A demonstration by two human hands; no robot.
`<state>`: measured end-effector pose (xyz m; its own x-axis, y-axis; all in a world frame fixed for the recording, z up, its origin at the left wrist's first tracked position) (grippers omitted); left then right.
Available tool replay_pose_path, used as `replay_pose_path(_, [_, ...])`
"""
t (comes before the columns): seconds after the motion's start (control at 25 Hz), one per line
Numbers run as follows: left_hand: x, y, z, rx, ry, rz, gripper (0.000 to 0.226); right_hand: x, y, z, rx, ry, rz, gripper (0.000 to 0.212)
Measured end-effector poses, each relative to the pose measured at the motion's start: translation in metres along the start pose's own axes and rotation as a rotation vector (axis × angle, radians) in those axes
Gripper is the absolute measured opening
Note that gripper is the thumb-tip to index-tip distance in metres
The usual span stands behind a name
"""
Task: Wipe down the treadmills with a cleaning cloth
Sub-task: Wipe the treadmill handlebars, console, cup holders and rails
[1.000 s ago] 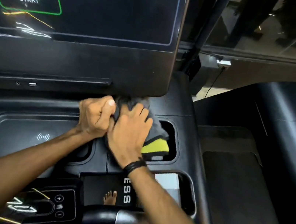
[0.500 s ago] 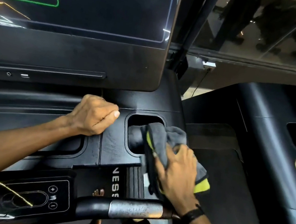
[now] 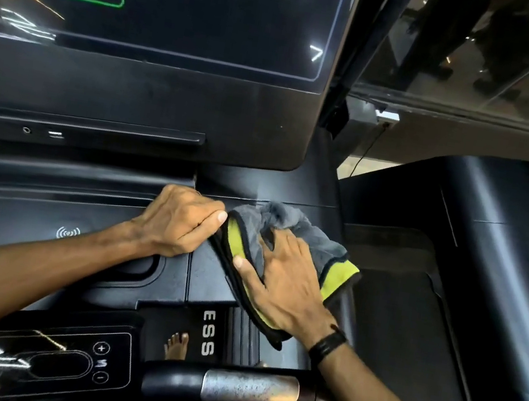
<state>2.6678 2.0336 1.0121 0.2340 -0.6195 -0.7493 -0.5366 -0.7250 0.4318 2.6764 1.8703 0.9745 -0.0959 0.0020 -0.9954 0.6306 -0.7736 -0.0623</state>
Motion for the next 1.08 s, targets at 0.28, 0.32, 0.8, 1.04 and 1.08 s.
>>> replay_pose_path(0.28, [0.001,0.000,0.002,-0.022,-0.043,-0.028,0.041,0.008,-0.012,-0.028,-0.002,-0.367,0.088,0.098])
replay_pose_path(0.32, [0.000,0.002,0.003,-0.030,-0.045,-0.033,0.042,0.006,-0.013,-0.027,-0.011,-0.349,0.087,0.094])
replay_pose_path(0.8, [-0.005,-0.009,0.001,-0.198,0.061,-0.011,0.045,0.017,-0.009,-0.013,0.185,-0.188,-0.353,0.085])
replay_pose_path(1.04, [-0.008,-0.010,0.002,-0.194,0.043,-0.015,0.050,0.003,0.001,-0.008,0.160,-0.169,-0.309,0.064])
replay_pose_path(1.08, [-0.007,-0.010,0.002,-0.183,0.043,-0.018,0.050,-0.004,0.001,-0.003,0.160,-0.153,-0.282,0.062])
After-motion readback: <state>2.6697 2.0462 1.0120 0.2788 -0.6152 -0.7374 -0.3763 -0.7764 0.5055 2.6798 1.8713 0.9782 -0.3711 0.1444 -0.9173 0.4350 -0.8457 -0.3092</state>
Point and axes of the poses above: each hand's wrist, its own z-axis away from the middle knuckle, its own x-axis out of the palm, y = z × x, the point moved 7 cm from there along -z, towards the middle knuckle, and after that the axes turned 5 degrees about z, right-handed, at the moved point
